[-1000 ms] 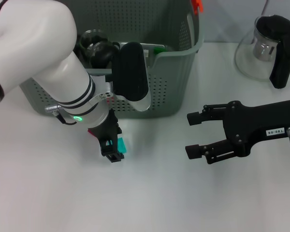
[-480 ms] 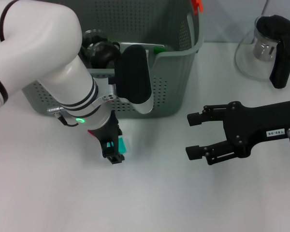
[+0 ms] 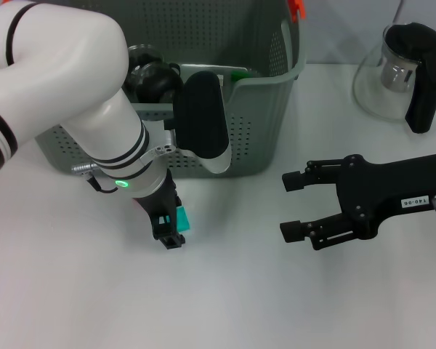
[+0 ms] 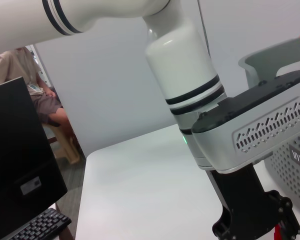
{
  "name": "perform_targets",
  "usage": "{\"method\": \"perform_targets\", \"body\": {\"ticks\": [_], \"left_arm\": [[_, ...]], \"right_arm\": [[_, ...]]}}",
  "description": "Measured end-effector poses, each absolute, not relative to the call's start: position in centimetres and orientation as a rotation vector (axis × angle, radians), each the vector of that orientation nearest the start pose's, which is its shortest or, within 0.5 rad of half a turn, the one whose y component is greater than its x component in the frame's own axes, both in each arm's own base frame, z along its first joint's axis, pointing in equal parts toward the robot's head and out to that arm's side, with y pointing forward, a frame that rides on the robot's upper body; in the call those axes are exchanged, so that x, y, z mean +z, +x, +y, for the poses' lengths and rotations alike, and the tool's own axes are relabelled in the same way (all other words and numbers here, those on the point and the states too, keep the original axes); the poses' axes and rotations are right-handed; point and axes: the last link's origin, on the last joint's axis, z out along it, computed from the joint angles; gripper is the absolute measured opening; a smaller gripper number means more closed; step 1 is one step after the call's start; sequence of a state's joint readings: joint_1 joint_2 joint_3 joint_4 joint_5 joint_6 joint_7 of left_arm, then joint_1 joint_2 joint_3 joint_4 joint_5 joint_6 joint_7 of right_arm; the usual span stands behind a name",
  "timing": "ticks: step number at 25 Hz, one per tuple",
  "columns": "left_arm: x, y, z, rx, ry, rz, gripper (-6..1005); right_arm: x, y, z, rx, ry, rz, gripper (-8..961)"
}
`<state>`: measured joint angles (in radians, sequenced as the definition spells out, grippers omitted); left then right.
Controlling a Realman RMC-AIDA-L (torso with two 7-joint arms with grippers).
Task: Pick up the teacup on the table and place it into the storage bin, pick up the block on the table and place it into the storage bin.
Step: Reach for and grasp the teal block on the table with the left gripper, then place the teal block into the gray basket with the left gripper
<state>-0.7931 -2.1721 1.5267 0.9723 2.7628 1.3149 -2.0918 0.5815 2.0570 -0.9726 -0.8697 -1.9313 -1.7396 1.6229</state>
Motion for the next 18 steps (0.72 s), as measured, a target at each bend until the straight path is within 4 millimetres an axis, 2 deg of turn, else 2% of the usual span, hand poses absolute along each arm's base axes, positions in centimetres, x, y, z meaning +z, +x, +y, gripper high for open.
{"method": "perform_targets", "body": {"ticks": [17,18], "left_arm": [[-8.08,-17.62,36.91,0.874,-2.805,-0.123,500],[-8.02,-17.55,36.87,0.876,-2.807,-0.125,465]], "right_arm": [[0.44,19.75,32.63,0.622,-3.082,0.481,927],[0.44,19.76,32.63,0.622,-3.082,0.482,927]]}}
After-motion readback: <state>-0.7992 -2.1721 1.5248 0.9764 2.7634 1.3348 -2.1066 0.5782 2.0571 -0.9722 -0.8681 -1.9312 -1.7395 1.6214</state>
